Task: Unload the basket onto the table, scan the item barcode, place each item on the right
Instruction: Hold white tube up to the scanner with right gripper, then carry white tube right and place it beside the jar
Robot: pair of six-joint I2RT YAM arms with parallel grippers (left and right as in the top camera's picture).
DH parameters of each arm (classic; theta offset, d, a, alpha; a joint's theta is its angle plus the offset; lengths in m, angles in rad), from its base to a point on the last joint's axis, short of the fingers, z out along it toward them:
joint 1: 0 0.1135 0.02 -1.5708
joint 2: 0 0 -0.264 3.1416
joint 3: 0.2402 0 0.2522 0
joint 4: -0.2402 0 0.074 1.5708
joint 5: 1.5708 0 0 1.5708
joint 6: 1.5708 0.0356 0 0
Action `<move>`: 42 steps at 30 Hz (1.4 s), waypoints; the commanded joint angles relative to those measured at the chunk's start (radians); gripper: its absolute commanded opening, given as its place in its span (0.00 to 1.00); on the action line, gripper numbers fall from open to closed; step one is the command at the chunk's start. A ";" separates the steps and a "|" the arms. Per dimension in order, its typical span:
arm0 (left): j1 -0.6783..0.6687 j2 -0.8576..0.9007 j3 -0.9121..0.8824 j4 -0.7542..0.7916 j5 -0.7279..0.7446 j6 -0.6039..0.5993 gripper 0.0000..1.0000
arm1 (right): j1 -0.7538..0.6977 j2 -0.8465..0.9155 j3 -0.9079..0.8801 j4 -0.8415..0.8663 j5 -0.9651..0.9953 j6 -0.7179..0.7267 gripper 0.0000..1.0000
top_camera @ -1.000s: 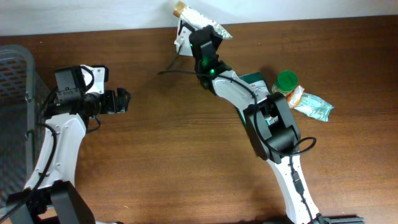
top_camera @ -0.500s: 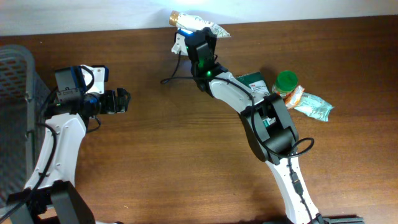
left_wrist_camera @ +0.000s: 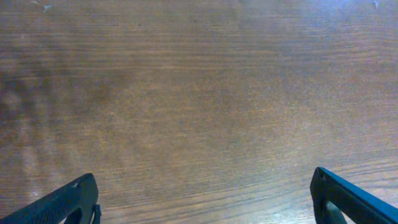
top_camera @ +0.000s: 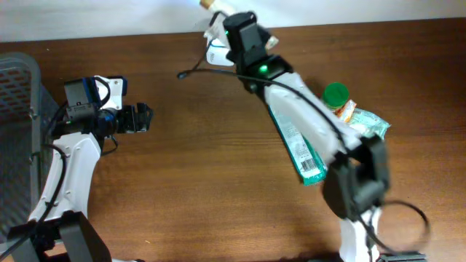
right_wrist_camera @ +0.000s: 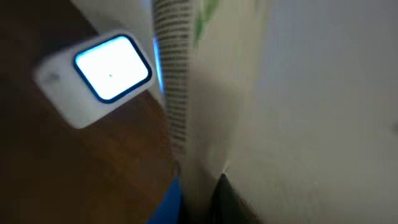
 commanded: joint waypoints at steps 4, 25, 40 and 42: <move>0.002 -0.002 0.006 0.003 0.003 0.020 0.99 | -0.001 -0.182 0.022 -0.589 -0.113 0.574 0.04; 0.002 -0.002 0.006 0.003 0.003 0.020 0.99 | -0.254 -0.231 -0.178 -0.877 -0.202 0.766 0.65; 0.002 -0.002 0.006 0.003 0.004 0.020 0.99 | -0.153 -0.922 -0.073 -0.971 -0.295 0.770 0.98; 0.002 -0.002 0.006 0.003 0.003 0.020 0.99 | -0.153 -0.938 -0.073 -0.971 -0.295 0.771 0.98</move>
